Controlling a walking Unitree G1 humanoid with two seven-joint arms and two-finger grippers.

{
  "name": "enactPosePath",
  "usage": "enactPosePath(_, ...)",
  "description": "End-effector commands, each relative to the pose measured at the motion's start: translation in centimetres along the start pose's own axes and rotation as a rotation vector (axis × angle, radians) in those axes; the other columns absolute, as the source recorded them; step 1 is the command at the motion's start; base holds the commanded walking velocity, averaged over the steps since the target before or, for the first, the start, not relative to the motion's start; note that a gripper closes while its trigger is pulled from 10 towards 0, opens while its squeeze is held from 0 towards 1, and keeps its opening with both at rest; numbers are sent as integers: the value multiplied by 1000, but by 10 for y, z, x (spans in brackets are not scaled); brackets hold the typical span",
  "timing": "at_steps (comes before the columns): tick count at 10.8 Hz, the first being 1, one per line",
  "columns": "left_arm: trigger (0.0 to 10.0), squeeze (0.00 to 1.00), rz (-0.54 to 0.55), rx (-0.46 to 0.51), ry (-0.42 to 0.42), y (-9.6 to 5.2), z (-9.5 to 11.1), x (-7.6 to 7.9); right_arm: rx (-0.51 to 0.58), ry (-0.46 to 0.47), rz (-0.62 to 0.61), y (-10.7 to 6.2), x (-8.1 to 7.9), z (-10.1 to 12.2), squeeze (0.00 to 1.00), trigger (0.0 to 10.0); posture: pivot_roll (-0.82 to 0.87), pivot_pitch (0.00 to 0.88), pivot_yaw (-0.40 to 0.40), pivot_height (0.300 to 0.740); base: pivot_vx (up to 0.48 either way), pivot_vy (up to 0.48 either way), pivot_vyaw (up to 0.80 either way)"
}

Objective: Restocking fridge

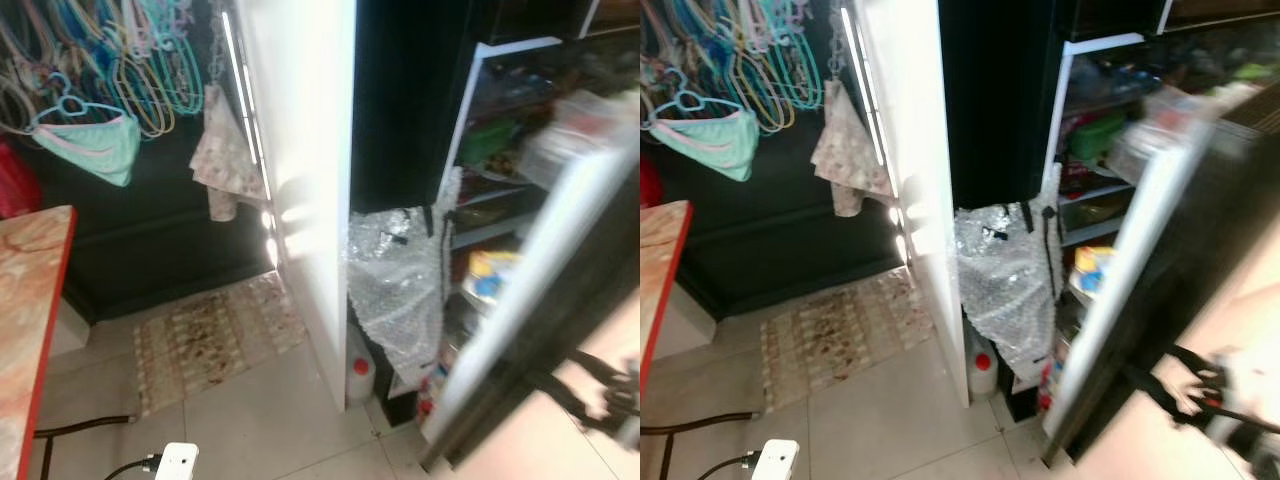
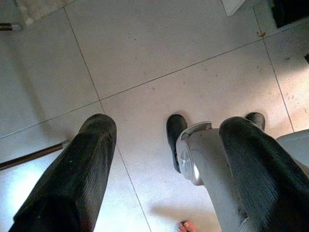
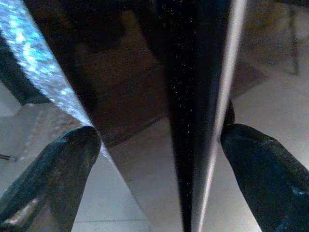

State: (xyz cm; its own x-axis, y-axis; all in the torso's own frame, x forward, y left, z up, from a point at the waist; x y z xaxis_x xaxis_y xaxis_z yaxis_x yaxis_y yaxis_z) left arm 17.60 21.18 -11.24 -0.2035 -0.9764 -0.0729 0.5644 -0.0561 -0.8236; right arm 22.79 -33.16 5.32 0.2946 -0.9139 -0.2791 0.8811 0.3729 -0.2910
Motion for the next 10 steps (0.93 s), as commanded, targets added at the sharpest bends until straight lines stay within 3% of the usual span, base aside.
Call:
enactPosePath(1, 10000, 0, 3, -18, 12, -1, -5, -2, 32, -40, 67, 18, -15, 11, 0, 10000, -43, 0, 55, 740, 0, 0, 0)
enactPosePath(2, 10000, 0, 5, -15, 12, -1, -4, -2, 71, -62, 107, 42, -33, 16, 0, 10000, -36, 0, 53, 740, 0, 0, 0)
enactPosePath(4, 10000, 0, 7, -14, 9, -1, -4, -2, 114, -54, 166, 69, -57, 21, 0, 10000, -30, 0, 52, 740, 0, 0, 0)
enactPosePath(5, 10000, 0, 8, -15, 7, -1, -4, -1, 131, -38, 245, 87, -81, 21, 0, 10000, -22, 0, 51, 740, 0, 0, 0)
enactPosePath(6, 10000, 0, 10, -16, 5, -1, -5, -1, 147, -21, 283, 98, -95, 22, 0, 10000, -22, 0, 51, 740, 0, 0, 0)
enactPosePath(7, 10000, 0, 9, -18, 10, -1, -5, 0, 160, 10, 327, 126, -119, 26, 0, 10000, -32, 0, 59, 740, 0, 0, 0)
enactPosePath(10, 10000, 0, 8, -12, 9, 0, -5, 4, 151, 19, 463, 171, -169, 40, 0, 10000, -27, 0, 55, 740, 0, 0, 0)
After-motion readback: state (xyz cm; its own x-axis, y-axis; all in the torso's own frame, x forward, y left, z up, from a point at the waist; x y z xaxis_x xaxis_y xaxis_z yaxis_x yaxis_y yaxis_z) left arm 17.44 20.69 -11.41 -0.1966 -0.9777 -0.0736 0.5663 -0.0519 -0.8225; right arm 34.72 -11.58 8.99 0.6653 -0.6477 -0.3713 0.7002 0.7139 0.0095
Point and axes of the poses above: a point about 5 cm out from each wrist's last joint towards the gripper, its own y axis pointing out of the wrist towards the gripper, its own z axis along the axis of the wrist's last joint, x = y × z, the point moved 3 cm from there along y, pointing out of the wrist towards the gripper, and after that the axes turned 10 degrees about y, right-handed, at the moved point
